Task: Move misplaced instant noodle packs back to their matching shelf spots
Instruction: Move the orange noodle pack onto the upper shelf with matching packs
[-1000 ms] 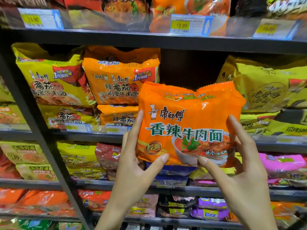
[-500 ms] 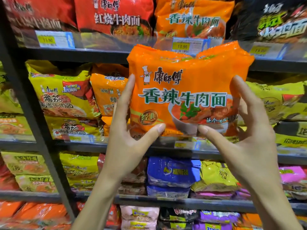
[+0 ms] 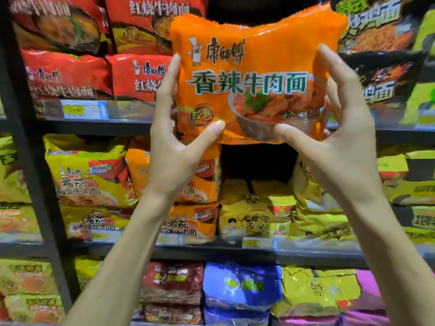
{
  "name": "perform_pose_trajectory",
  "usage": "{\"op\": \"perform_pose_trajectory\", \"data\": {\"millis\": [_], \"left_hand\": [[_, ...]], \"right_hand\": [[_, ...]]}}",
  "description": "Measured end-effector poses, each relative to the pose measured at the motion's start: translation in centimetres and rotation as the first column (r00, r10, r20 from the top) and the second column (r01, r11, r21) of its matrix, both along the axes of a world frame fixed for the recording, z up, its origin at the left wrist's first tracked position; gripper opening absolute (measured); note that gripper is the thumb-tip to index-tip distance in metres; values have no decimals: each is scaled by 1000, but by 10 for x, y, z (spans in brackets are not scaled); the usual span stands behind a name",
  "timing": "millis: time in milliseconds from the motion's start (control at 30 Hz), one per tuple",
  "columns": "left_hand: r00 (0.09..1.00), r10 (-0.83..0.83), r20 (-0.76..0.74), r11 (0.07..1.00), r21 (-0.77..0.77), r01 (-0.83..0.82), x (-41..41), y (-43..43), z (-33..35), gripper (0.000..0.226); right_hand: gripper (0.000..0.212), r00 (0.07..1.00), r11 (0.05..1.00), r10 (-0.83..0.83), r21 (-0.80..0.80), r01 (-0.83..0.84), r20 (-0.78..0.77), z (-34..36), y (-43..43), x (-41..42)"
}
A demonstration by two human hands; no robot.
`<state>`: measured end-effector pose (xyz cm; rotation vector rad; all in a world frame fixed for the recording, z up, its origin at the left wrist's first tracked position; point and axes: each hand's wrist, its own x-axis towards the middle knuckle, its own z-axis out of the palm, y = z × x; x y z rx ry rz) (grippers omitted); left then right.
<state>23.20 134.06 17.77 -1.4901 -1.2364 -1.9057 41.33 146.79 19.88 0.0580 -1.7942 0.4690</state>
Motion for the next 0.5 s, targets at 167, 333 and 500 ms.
{"op": "perform_pose_trajectory", "data": {"millis": [167, 333, 500], "left_hand": [[999, 27, -41, 998, 54, -25, -8, 12, 33, 85], [992, 76, -99, 993, 93, -66, -15, 23, 59, 85], [987, 105, -125, 989, 121, -90, -20, 38, 84, 84]], "right_hand": [[87, 999, 996, 5, 84, -2, -32, 31, 22, -13], [85, 997, 992, -4, 125, 14, -77, 57, 37, -23], [84, 994, 988, 6, 153, 11, -110, 81, 56, -32]]}}
